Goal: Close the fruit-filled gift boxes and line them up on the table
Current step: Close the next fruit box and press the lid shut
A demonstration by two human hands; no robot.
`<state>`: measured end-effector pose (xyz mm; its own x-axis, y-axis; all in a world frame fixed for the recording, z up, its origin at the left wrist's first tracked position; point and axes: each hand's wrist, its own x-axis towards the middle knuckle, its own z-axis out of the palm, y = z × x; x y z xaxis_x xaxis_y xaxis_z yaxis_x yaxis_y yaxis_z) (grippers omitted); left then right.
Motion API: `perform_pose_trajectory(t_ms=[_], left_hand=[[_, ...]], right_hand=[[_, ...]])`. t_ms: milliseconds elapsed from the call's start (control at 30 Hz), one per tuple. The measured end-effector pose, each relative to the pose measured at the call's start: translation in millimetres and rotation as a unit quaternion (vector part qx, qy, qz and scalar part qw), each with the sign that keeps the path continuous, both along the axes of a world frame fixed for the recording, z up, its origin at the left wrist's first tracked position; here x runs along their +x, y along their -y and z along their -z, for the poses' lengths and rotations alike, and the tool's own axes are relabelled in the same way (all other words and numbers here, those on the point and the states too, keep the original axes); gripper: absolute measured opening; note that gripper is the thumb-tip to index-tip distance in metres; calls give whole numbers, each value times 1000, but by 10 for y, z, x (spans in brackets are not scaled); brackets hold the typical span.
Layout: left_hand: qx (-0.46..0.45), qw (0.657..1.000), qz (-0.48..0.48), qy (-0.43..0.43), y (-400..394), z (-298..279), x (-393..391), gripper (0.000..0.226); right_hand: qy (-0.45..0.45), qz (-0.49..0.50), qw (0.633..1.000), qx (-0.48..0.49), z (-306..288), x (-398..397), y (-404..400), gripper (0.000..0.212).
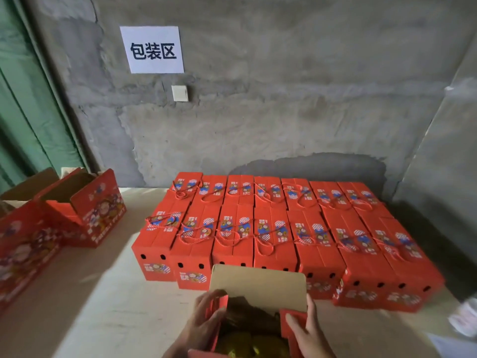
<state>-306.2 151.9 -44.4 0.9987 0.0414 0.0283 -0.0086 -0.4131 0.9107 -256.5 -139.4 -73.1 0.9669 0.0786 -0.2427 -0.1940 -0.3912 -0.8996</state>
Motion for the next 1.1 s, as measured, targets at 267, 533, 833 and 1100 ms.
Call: perform_pose_trajectory(t_ms=[267, 533, 833, 1100], left_hand=[[1, 1000, 21, -11, 59, 47, 186, 71], [19, 999, 40, 6, 55, 53, 194, 74], [65, 997, 24, 31, 25, 352, 208, 65], [1, 999, -39, -2, -11, 500, 193, 76]], right_hand=[[-1, -6, 1000, 23, -93, -1, 55, 86], [-8, -17, 999, 26, -32, 11, 95, 88], [18, 15, 1000, 11, 66, 32, 46, 70], [17, 29, 999, 16, 141, 77, 52, 53]])
